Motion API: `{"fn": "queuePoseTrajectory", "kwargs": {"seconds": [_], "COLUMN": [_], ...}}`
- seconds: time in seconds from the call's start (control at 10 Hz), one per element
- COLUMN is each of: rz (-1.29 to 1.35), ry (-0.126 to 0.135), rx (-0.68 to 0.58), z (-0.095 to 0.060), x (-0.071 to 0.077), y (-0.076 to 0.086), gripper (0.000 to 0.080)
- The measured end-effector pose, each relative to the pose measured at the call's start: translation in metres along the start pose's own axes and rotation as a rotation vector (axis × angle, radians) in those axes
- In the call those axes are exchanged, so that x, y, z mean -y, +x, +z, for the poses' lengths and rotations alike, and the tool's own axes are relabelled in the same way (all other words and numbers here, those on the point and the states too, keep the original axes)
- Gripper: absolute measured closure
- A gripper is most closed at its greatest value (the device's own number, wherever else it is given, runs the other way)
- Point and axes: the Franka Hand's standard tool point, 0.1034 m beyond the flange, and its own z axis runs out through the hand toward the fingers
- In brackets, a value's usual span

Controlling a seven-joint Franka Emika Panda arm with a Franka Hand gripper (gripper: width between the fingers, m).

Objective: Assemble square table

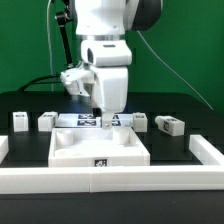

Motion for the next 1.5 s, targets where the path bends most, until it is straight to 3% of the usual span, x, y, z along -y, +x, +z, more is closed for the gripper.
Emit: {"fn": "queuePoseTrajectory", "kwargs": {"seconds": [0.3, 0.6, 0.7, 0.8, 0.9, 1.0, 1.1, 1.2, 1.5], "rz": [0.019, 0.032, 0.032, 0.032, 0.033, 0.033, 0.034, 0.034, 0.035], "ry": [0.016, 0.018, 0.019, 0.02, 0.021, 0.022, 0.02, 0.02, 0.02], "rx": [-0.012, -0.014, -0.015, -0.015, -0.015, -0.016, -0.015, -0.015, -0.015], "z": [0.018, 0.021, 0.021, 0.022, 0.022, 0.023, 0.022, 0.022, 0.022], "x": [0.008, 0.006, 0.007, 0.007, 0.008, 0.008, 0.007, 0.007, 0.007], "y": [-0.007, -0.007, -0.007, -0.007, -0.007, -0.007, -0.008, -0.008, -0.008], "gripper": [0.015, 0.0178, 0.0349, 0.0349, 0.0549, 0.0684, 0.0684, 0.0742, 0.0742]}}
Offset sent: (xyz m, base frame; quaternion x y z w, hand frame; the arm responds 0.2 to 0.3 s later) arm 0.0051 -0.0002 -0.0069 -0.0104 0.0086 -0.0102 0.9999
